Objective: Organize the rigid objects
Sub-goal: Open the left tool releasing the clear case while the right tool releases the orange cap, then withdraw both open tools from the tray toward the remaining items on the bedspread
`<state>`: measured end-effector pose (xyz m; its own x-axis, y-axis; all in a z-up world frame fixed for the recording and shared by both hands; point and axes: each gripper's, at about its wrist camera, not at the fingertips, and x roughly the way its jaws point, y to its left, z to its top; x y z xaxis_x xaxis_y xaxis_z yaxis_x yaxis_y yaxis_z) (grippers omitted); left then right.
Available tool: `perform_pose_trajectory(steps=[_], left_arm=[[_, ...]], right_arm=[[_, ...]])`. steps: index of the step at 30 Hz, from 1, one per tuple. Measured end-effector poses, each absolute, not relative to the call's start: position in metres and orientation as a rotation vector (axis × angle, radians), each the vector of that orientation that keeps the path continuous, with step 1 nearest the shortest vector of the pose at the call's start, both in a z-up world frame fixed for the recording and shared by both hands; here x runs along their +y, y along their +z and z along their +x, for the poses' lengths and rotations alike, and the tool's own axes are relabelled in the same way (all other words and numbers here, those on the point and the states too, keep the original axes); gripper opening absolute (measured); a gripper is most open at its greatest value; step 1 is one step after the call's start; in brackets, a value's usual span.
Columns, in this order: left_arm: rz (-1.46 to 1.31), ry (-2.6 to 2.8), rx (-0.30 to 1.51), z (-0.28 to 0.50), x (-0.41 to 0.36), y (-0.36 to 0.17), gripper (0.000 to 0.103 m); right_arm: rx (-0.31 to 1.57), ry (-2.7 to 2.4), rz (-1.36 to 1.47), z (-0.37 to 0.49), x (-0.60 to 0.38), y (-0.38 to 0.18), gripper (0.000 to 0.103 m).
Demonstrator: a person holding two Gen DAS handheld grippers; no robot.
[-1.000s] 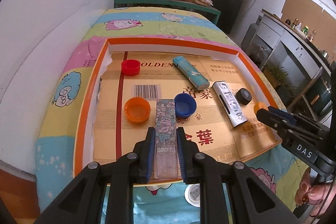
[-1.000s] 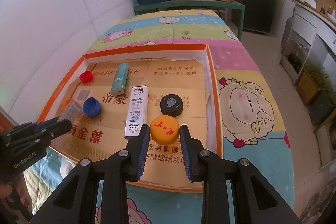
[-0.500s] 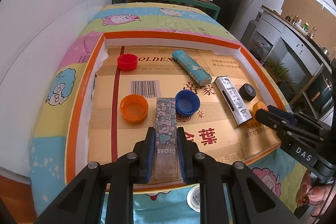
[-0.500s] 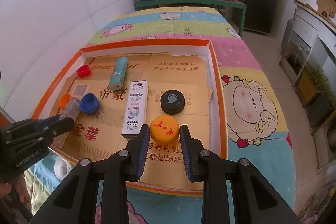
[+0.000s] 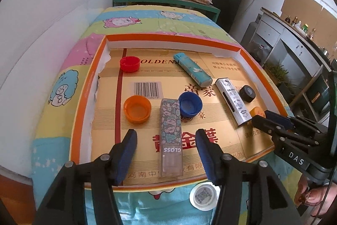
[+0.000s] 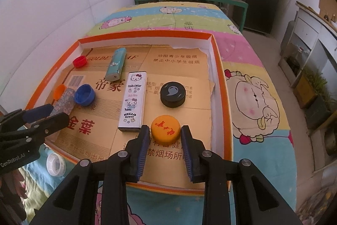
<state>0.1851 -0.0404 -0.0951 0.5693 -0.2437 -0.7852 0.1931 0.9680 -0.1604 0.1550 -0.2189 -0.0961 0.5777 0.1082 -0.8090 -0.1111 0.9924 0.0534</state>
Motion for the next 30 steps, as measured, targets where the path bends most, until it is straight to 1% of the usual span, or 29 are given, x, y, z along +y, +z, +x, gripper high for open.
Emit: perform_pose_trajectory(steps=[30], left_arm=[[-0.067, -0.272, 0.852, 0.138, -0.029, -0.053, 0.057]], right_arm=[[0.880, 0.133, 0.017, 0.106, -0.211, -0.058, 0.032]])
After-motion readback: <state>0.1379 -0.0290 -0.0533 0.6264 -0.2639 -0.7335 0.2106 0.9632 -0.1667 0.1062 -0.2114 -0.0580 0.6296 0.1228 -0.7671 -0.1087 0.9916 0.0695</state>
